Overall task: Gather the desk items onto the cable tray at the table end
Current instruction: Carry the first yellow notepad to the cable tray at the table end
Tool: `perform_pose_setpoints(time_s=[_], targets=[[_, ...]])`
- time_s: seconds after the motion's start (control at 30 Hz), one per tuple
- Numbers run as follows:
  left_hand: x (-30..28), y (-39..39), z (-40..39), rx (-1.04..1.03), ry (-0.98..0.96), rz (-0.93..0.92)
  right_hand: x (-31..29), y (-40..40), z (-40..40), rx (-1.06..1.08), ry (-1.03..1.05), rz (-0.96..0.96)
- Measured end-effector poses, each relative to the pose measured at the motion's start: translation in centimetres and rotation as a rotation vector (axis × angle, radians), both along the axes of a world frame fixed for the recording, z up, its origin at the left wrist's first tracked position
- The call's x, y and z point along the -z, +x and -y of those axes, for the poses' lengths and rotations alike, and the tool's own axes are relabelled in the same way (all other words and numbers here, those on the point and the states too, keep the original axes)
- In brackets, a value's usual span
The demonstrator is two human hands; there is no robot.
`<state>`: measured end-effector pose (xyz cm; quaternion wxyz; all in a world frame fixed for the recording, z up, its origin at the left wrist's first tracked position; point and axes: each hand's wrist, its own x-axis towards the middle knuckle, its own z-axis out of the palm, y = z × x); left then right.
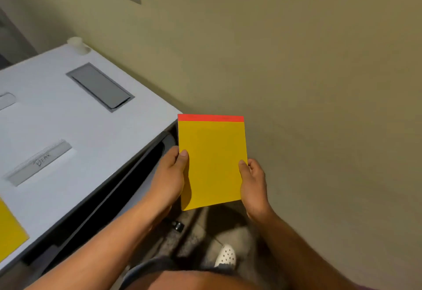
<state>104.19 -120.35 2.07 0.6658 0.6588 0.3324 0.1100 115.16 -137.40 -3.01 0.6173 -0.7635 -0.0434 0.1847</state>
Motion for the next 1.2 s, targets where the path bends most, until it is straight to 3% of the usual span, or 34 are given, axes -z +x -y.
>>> perform_pose_setpoints(time_s=[0.23,0.5,0.8,1.2], targets=[[-2.5,1.9,-5.8,-0.292,-0.066,0.065,-1.9,6.3,-9.5,-0.209,0.054,-0.006],[-1.3,2.1,-15.4,-0.452,-0.089,0.128,-3.2,9.7,-20.4,-0.303,0.042,0.009],[4.9,2.3,-21.7,-0.491,0.086,-0.092,-0.1,12.4,-28.3,-0.510,-0.178,0.062],[14.8,8.6,-30.3,-0.681,0.026,-0.296,9.1,18.9,-41.7,-0.696,-0.442,0.118]])
